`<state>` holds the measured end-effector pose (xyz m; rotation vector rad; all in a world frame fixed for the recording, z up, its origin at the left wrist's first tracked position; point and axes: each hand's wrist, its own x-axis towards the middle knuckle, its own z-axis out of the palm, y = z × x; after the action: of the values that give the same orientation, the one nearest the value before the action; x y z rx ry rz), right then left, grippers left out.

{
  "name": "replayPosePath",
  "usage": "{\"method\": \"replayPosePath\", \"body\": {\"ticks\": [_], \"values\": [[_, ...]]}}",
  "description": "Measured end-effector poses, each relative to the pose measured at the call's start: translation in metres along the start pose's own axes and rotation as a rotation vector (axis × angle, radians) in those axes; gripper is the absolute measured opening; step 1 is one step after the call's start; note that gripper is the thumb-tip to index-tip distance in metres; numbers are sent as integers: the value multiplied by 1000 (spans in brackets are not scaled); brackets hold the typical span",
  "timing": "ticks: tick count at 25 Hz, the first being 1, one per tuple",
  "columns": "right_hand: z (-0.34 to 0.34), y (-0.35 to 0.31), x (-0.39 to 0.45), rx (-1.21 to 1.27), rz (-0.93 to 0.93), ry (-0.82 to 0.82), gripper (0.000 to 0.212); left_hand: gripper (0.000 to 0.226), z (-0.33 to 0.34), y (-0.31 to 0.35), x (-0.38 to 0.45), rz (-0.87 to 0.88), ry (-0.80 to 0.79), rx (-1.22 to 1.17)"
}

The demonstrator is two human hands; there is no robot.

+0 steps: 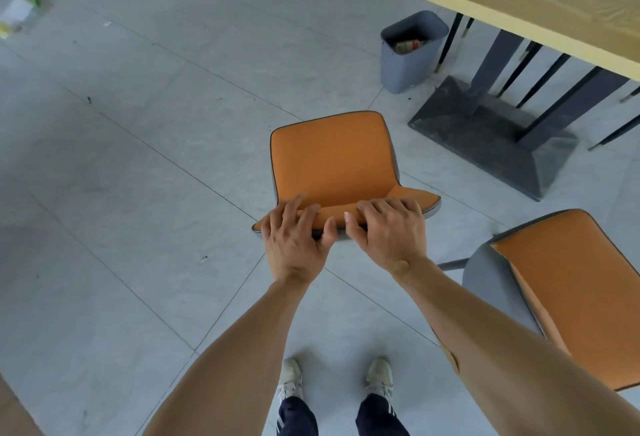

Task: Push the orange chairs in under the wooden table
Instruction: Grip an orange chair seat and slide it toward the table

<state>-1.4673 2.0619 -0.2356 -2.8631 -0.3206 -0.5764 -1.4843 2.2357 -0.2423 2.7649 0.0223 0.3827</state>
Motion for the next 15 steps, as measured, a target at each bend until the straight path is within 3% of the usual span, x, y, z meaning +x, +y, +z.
{"method": "replayPosePath", "body": {"ticks": [7,15], "values": [[-1,-40,-1,-39,115,-31,51,46,-7,-42,18,159,-34,-53],[19,-174,-10,-161,531,-66,54,40,-28,-151,75,570,-169,-124]]}}
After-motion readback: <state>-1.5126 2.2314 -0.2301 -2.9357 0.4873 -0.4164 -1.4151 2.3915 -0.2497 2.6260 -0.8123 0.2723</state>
